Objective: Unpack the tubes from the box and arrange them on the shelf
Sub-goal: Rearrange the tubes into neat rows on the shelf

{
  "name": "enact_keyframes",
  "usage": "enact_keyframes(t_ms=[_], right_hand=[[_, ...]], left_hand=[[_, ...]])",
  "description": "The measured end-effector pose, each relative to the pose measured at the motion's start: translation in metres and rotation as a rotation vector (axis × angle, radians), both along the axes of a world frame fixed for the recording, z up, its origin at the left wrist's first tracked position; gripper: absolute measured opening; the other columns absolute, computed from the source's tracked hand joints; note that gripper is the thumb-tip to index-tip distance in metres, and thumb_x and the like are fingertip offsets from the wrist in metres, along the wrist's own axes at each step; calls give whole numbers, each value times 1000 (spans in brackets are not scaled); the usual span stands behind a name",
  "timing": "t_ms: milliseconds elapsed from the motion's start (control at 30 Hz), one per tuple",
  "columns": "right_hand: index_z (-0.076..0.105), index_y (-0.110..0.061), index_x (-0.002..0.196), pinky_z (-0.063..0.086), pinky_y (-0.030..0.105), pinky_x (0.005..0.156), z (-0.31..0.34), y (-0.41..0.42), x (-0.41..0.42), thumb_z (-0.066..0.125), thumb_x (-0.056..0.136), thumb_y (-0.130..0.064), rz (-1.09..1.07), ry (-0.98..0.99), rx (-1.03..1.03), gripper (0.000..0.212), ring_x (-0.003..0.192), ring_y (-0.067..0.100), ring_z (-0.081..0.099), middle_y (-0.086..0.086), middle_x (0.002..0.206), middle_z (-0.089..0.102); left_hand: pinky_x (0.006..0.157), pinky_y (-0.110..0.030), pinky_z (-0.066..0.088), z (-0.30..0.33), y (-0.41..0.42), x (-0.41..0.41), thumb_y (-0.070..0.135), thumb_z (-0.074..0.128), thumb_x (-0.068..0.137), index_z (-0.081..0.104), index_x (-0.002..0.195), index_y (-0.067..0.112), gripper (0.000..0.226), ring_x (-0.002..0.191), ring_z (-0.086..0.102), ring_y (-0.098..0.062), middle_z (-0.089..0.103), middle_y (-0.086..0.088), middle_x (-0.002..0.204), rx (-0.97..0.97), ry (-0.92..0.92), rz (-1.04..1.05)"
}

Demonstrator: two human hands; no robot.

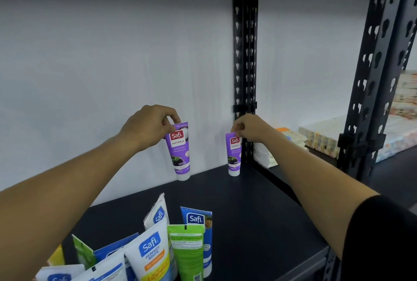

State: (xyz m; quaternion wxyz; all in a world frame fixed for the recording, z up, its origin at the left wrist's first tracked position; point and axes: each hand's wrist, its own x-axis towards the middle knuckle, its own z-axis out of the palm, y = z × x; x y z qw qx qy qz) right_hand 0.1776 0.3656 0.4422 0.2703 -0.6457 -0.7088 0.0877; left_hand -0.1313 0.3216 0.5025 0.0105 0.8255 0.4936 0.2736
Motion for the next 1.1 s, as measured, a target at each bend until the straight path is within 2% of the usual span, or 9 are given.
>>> enact_keyframes(t_ms=[167, 333, 433, 500, 633, 767, 833, 933, 1100], right_hand=[[71, -17, 99, 44, 21, 69, -10, -3, 2, 62, 95, -11, 3, 105, 50, 11, 94, 15, 64, 1, 100, 71], [60, -20, 131, 44, 16, 76, -27, -18, -2, 63, 94, -14, -62, 344, 230, 37, 105, 15, 58, 1, 118, 61], [48, -23, 141, 50, 33, 95, -52, -34, -9, 64, 92, -17, -144, 560, 361, 53, 116, 16, 56, 1, 132, 56], [42, -25, 145, 48, 33, 98, -72, -41, -15, 69, 89, -19, -185, 628, 364, 62, 119, 15, 54, 0, 134, 55], [29, -27, 152, 46, 29, 97, -103, -41, -28, 82, 80, -26, -225, 648, 326, 89, 123, 12, 51, 1, 139, 52], [21, -31, 154, 47, 22, 88, -123, -33, -43, 83, 80, -22, -229, 683, 306, 96, 112, 4, 52, -2, 137, 52], [19, -35, 153, 54, 28, 91, -131, -27, -48, 84, 79, -23, -222, 668, 304, 99, 113, 5, 56, -4, 135, 53], [15, -38, 151, 56, 37, 94, -137, -19, -50, 83, 79, -25, -240, 595, 305, 100, 118, 10, 58, -6, 135, 53], [16, -42, 145, 59, 41, 88, -146, -13, -46, 80, 81, -17, -276, 526, 333, 94, 112, 12, 62, -5, 128, 58]], left_hand=[[75, -35, 58, 1, 8, 11, 29, 66, 93, 61, 99, 32, 8, 85, 68, -13, 68, 10, 82, -4, 40, -32], [73, -31, 57, -1, 18, 28, 29, 65, 93, 61, 106, 26, 14, 88, 69, -15, 71, 2, 92, -18, 102, -54], [77, -35, 59, -5, 25, 41, 29, 65, 93, 61, 109, 23, 17, 91, 69, -17, 72, -1, 98, -45, 127, -68], [77, -35, 59, -10, 30, 49, 29, 65, 94, 60, 110, 23, 18, 92, 69, -18, 72, -4, 101, -55, 145, -77], [76, -34, 59, -23, 39, 63, 31, 66, 92, 59, 112, 21, 23, 95, 69, -20, 71, -5, 104, -81, 151, -89], [73, -32, 59, -34, 49, 71, 32, 67, 91, 59, 112, 22, 25, 94, 69, -20, 70, -4, 106, -115, 166, -80], [70, -29, 57, -38, 54, 73, 33, 67, 91, 58, 112, 22, 26, 95, 69, -21, 69, -5, 107, -119, 181, -76], [70, -30, 58, -42, 59, 72, 33, 67, 91, 58, 111, 22, 24, 97, 68, -21, 69, -4, 106, -131, 193, -74], [74, -32, 59, -48, 63, 70, 34, 66, 91, 58, 110, 23, 24, 97, 68, -20, 70, -3, 105, -130, 195, -75]])
